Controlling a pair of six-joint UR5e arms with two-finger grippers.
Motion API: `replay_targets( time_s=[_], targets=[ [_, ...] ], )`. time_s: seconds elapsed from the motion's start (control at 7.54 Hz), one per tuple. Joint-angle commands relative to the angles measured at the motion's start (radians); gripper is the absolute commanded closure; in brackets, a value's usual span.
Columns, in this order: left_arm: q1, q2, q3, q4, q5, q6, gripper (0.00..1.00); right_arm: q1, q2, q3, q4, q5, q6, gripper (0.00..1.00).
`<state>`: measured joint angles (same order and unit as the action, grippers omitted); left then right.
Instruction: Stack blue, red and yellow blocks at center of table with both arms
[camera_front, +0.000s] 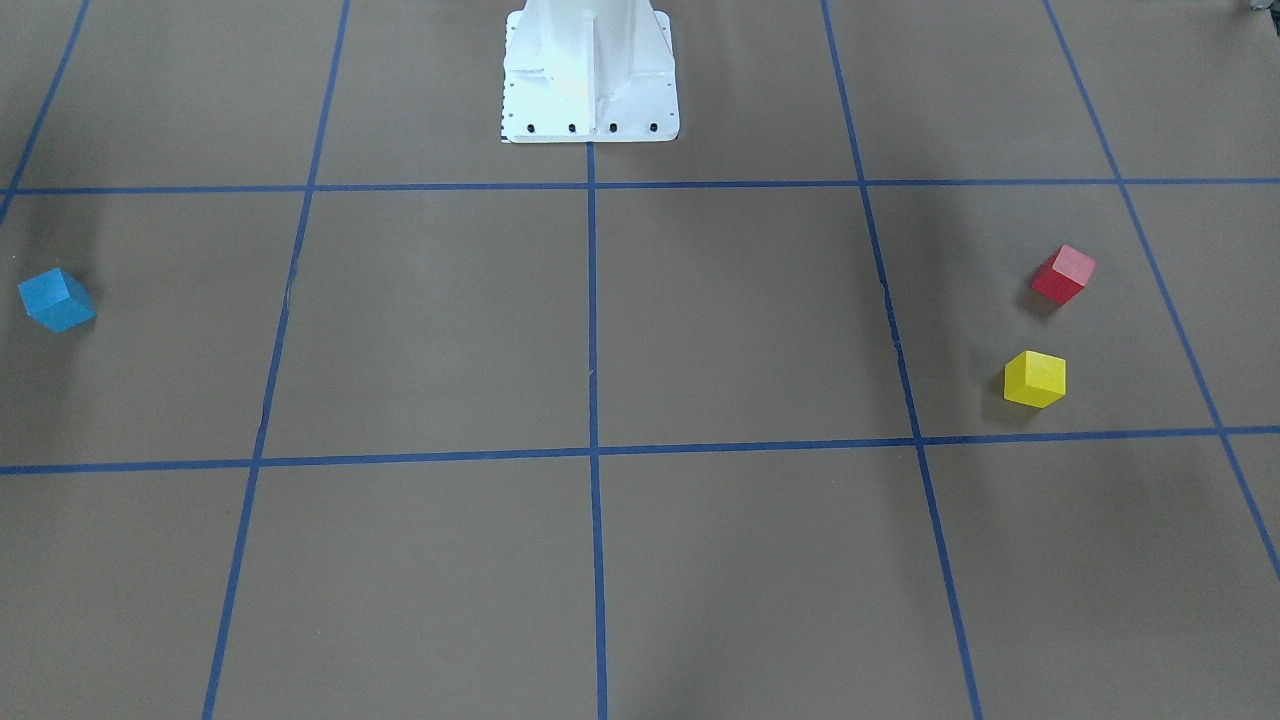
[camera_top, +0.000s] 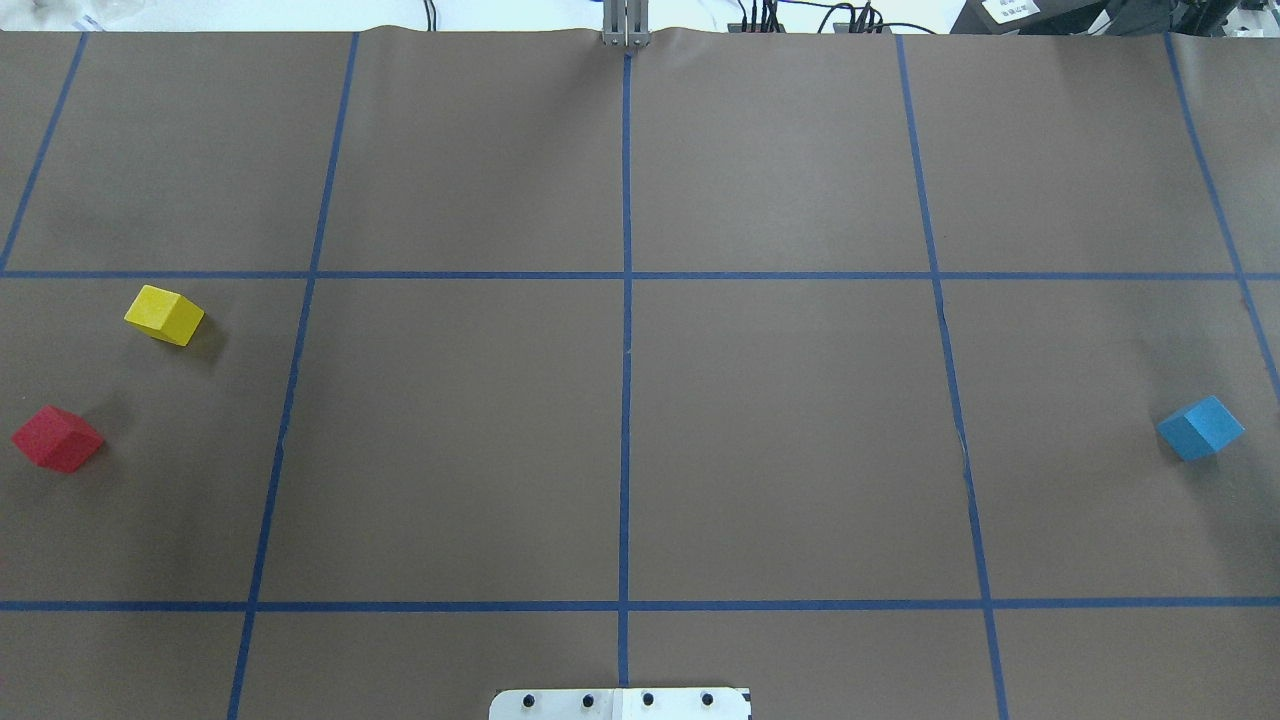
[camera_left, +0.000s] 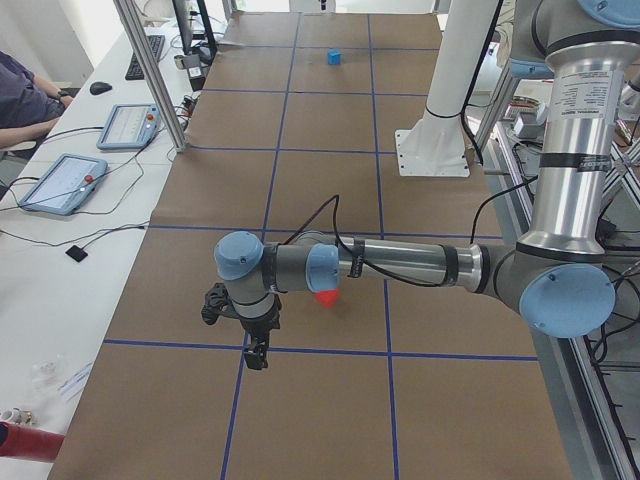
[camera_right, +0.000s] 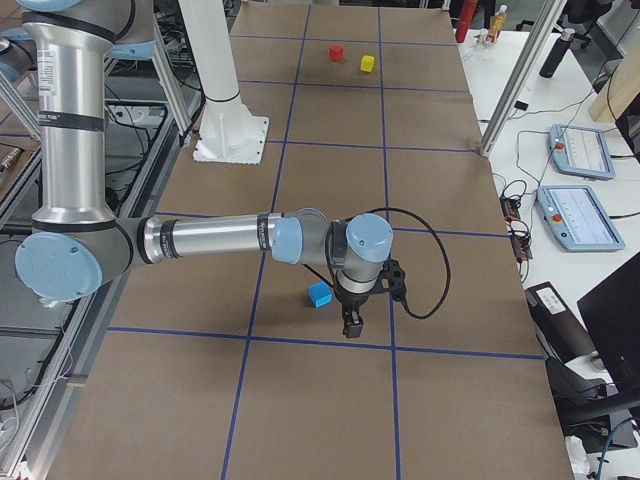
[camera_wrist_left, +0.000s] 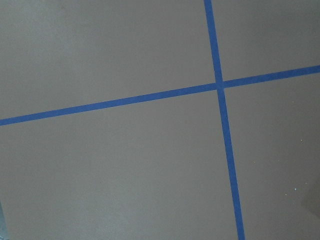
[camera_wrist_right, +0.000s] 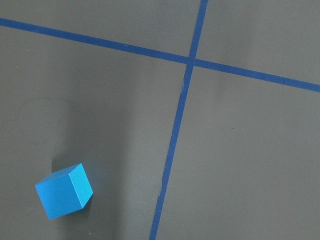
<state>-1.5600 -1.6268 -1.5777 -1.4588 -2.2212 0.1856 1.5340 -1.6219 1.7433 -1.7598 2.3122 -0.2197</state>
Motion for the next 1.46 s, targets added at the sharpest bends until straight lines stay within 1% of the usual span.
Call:
replay_targets(
  time_s=[0.0,0.27,0.4,0.66,0.8,0.93,1.06,1.19,1.33],
  targets=[
    [0.000,-0.001,-0.005,0.000,0.002,0.000,0.00,0.000,0.005,0.002,0.000,0.001,0.000,0.00],
    [0.000,-0.001,-0.022,0.006,-0.011,0.000,0.00,0.000,0.008,0.004,0.000,0.001,0.000,0.00],
    [0.000,-0.001,-0.027,0.005,-0.082,-0.002,0.00,0.000,0.008,0.018,0.000,0.006,0.002,0.00],
    [0.006,-0.010,-0.050,-0.001,-0.094,-0.009,0.00,0.000,0.013,0.039,0.003,-0.008,-0.006,0.00],
    [0.006,-0.007,-0.059,-0.005,-0.092,-0.008,0.00,0.000,0.048,0.050,0.003,-0.010,-0.003,0.00],
    [0.008,-0.005,-0.044,-0.005,-0.091,-0.012,0.00,-0.030,0.060,0.050,0.002,-0.010,-0.001,0.00],
    [0.006,-0.002,-0.057,-0.008,-0.094,-0.008,0.00,-0.034,0.047,0.045,0.005,0.002,0.002,0.00],
    [0.005,-0.001,-0.056,-0.008,-0.092,-0.009,0.00,-0.034,0.015,0.053,0.066,0.077,0.002,0.00],
    [0.005,0.014,-0.056,-0.008,-0.092,-0.011,0.00,-0.046,-0.053,0.038,0.250,0.122,-0.004,0.00]
  ],
)
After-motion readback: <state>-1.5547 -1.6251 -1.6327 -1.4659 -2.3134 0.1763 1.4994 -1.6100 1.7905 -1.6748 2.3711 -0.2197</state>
